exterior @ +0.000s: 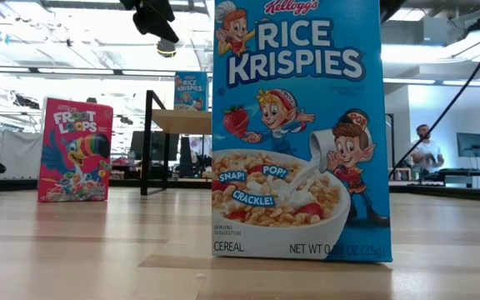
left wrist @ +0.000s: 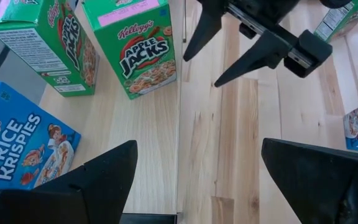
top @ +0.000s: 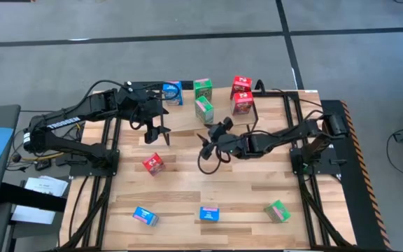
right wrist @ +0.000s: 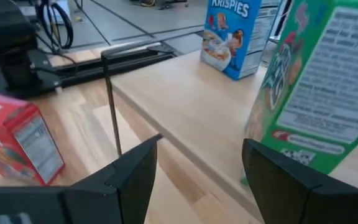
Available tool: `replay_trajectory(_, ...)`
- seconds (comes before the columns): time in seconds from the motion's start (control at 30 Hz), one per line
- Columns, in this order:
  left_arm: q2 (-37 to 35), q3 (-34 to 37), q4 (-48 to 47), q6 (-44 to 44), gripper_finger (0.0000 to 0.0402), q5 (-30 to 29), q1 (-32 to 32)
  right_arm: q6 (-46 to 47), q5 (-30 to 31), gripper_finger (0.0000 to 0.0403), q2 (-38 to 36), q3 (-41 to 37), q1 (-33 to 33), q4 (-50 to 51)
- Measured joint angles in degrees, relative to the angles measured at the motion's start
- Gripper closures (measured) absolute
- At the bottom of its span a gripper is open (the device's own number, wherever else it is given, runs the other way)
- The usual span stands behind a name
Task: Stack cereal on shelf
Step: Put the top green cereal box on the shelf aligned with the green cereal box
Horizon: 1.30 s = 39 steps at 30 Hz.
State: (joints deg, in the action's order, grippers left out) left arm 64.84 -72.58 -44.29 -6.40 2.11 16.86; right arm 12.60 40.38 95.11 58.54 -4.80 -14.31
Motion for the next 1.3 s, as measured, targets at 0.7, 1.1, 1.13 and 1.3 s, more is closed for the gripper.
replay_trajectory(0.7,0.0,0.0,0.0,-1.1,0.007,0.0,0.0,-0.1,-2.1,0.0143,0.0,0.0,4.6,-1.2)
replay_trajectory(1.1,0.0,0.0,0.0,-1.1,0.007,0.0,0.0,0.9,4.1,0.0143,0.0,0.0,5.1,0.4)
replay_trajectory(1.13,0.0,0.0,0.0,-1.1,0.007,0.0,0.0,0.6,4.3,0.0143,0.0,0.0,5.3,0.4)
replay_trajectory(1.3,0.0,0.0,0.0,-1.1,0.007,0.0,0.0,0.9,4.8,0.0143,0.0,0.0,6.1,0.5)
